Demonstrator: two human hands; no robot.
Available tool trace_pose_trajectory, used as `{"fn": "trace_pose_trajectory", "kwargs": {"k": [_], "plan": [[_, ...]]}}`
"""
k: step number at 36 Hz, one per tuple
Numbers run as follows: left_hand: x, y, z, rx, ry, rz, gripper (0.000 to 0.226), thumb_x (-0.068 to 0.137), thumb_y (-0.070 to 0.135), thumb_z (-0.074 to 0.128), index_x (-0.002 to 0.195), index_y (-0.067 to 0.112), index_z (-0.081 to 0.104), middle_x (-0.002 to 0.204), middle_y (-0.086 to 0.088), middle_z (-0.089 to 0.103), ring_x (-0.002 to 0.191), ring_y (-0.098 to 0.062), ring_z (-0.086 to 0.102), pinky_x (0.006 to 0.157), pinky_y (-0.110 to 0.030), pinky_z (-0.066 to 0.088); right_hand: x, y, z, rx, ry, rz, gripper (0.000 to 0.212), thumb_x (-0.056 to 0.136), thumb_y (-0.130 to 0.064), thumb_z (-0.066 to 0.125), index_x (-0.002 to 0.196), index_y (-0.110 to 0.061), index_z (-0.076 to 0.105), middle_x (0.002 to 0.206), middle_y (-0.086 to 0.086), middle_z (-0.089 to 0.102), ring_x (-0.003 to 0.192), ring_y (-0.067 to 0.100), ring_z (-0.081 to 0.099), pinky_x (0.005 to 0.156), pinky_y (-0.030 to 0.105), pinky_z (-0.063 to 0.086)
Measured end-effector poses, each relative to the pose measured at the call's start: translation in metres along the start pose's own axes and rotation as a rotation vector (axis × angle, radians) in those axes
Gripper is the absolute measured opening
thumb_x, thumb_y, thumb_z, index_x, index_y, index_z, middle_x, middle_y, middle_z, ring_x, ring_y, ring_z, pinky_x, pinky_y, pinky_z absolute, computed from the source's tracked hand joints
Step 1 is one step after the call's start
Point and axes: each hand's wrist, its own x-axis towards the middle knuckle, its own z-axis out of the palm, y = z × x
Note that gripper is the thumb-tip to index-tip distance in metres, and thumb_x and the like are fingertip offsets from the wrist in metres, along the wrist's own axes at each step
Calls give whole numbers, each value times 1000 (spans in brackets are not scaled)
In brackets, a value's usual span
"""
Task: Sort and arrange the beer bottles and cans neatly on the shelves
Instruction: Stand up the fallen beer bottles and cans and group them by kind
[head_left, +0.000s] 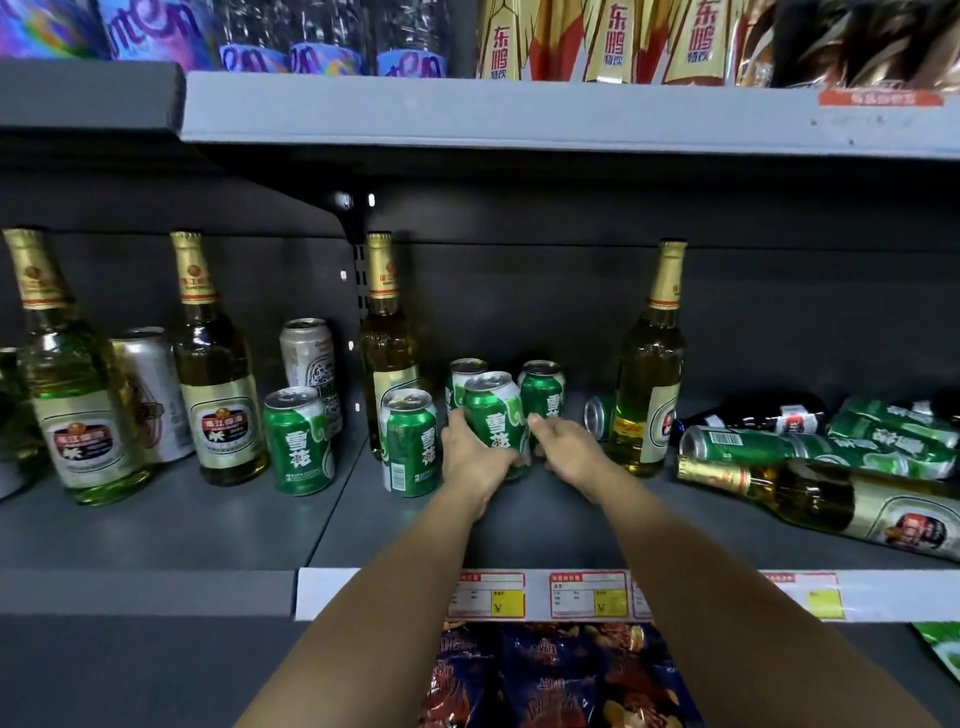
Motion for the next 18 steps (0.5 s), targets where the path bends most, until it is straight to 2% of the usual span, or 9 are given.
{"fn": "trace_pose_trajectory", "kwargs": {"k": [3,5,7,9,11,15,18], "plan": [[7,-3,1,138,47,15,91,57,13,90,133,15,39,125,-6,48,112,-28,54,95,-39,49,-1,7,-2,-103,-35,7,53,102,-49,33,117,-6,61,110,15,63,99,27,56,87,33,42],[10,-6,3,201,55,16,91,61,15,89,135,16,36,129,-8,47,116,-30,53,96,-40,47,-3,9,-4,-130,-40,-4,52,103,-47,33,118,-6,60,116,16,62,107,28,56,83,30,37],[13,-8,6,243,47,11,92,63,16,88,138,16,34,133,-10,45,119,-32,51,99,-41,44,-6,10,-6,-140,-45,2,52,103,-45,33,127,-6,57,129,16,59,121,30,52,92,31,37],[15,-11,9,271,25,5,93,65,17,87,140,16,31,135,-11,43,121,-34,50,101,-42,43,-6,9,-7,-180,-53,3,53,103,-45,33,133,-6,54,137,16,54,127,30,48,100,33,36],[17,-13,12,295,6,13,91,67,18,86,140,17,32,135,-11,41,119,-34,51,99,-42,44,-4,9,-7,-227,-50,7,53,103,-47,34,131,-7,55,136,16,54,125,30,50,102,36,38],[16,-12,16,325,-6,35,88,69,18,85,138,17,31,134,-12,40,117,-35,52,97,-43,45,-1,12,-7,-281,-7,-9,46,101,-47,38,125,-13,58,127,12,61,115,28,56,95,39,45],[12,-13,19,293,12,29,95,70,19,85,144,16,25,137,-15,36,122,-36,48,103,-41,41,-10,16,-12,-332,65,-60,40,100,-44,41,123,-17,59,122,9,63,112,28,58,90,38,48]]}}
